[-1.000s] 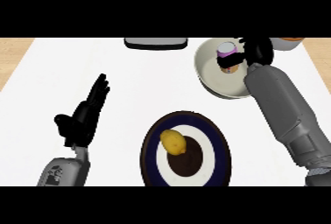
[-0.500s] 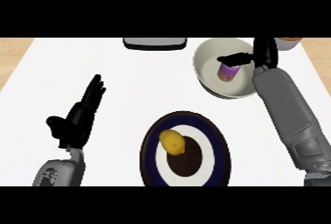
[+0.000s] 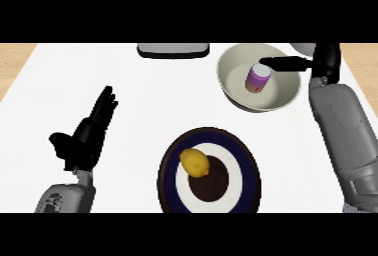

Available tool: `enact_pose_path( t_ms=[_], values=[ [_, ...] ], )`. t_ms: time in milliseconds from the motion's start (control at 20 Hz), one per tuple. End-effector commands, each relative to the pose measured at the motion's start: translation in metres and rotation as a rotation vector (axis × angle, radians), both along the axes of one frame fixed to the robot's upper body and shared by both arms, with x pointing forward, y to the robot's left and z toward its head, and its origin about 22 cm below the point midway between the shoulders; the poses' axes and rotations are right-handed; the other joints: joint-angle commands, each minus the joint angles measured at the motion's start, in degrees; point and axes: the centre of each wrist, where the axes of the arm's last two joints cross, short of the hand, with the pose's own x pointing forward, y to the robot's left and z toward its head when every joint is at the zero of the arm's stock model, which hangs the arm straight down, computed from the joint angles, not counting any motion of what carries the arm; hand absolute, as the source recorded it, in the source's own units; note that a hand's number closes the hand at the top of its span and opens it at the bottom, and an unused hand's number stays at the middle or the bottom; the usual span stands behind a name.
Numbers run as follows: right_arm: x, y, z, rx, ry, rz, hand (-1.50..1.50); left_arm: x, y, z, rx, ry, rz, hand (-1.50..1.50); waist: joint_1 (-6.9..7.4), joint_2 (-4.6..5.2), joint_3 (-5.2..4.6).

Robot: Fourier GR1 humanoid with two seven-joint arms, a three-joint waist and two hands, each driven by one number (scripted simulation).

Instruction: Pick the can from the plate and place it in the bowl

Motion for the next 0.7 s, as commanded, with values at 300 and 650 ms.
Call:
enact_pose_path(
  t_ms=[300,650],
  values=[
    [-0.053,-0.046,0.004,0.179,-0.028,0.095,-1.50,-0.002,0.009,0.004,0.008,-0.006,-0.011,0.00,-0.04,0.02,-0.01],
    [-0.096,-0.084,-0.007,0.180,-0.025,0.145,-1.50,-0.009,-0.009,-0.006,-0.004,-0.003,-0.002,0.00,0.16,0.13,0.00]
  ],
)
